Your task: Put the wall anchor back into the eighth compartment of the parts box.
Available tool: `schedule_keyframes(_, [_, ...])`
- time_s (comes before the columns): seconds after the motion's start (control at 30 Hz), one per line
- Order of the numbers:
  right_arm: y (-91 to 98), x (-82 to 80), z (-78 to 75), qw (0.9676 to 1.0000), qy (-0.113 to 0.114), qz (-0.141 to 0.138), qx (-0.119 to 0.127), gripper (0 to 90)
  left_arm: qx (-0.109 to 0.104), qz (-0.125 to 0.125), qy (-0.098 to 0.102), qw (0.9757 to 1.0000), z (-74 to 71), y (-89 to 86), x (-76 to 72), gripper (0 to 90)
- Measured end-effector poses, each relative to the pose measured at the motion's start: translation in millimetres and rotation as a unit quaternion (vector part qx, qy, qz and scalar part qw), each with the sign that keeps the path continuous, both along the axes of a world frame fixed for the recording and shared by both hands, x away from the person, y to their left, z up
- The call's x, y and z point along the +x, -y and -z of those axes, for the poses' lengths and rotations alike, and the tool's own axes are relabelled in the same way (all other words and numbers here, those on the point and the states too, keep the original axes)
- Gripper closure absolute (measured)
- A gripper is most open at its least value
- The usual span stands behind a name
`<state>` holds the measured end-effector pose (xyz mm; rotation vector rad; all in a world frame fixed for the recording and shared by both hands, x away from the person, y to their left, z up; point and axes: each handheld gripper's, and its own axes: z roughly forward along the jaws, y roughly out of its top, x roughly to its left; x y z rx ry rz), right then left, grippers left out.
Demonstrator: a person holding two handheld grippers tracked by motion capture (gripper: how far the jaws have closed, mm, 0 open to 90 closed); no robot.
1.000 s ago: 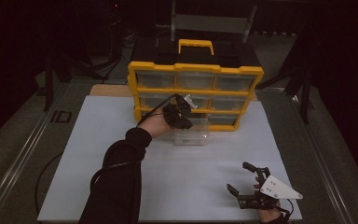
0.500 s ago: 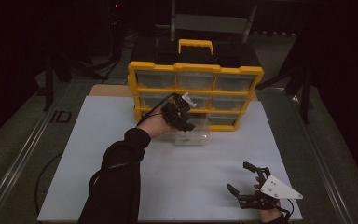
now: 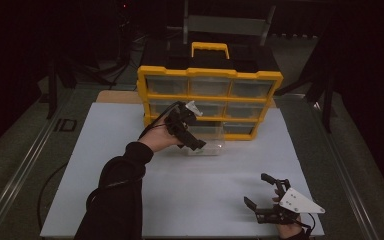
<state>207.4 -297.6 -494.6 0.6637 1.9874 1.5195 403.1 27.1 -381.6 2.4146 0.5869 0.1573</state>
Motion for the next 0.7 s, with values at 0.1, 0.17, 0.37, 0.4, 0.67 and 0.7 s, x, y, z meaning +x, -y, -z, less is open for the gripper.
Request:
schedule_keyframes(0.1, [0.0, 0.0, 0.0, 1.0000, 0.000, 0.001, 0.000, 8.1, -0.001, 0.001, 0.005, 1.0000, 0.6, -6.1, -5.2, 0.0])
schedule_keyframes(0.17, [0.2, 0.2, -0.1, 1.0000, -0.001, 0.001, 0.000, 8.1, -0.008, -0.004, 0.006, 0.9999, 1.0, -11.0, -7.7, 0.0])
schedule_keyframes(0.37, [-0.5, 1.0, -0.1, 1.0000, -0.001, 0.000, 0.000, 8.2, -0.014, -0.004, 0.030, 0.9995, 5.1, -25.3, -19.0, 0.0])
schedule_keyframes(0.4, [-0.8, 0.9, -0.2, 1.0000, -0.002, 0.000, 0.000, 8.1, -0.018, -0.004, 0.024, 0.9995, 6.7, -29.9, -21.6, 0.0])
schedule_keyframes(0.67, [-1.4, 0.6, -0.7, 1.0000, 0.001, 0.000, -0.002, 8.2, -0.055, -0.019, 0.029, 0.9979, 6.9, -47.3, -34.5, 0.0])
schedule_keyframes(0.7, [-1.4, 0.2, -1.1, 1.0000, 0.001, 0.001, -0.003, 8.2, -0.059, -0.021, 0.031, 0.9975, 6.6, -50.0, -36.9, 0.0])
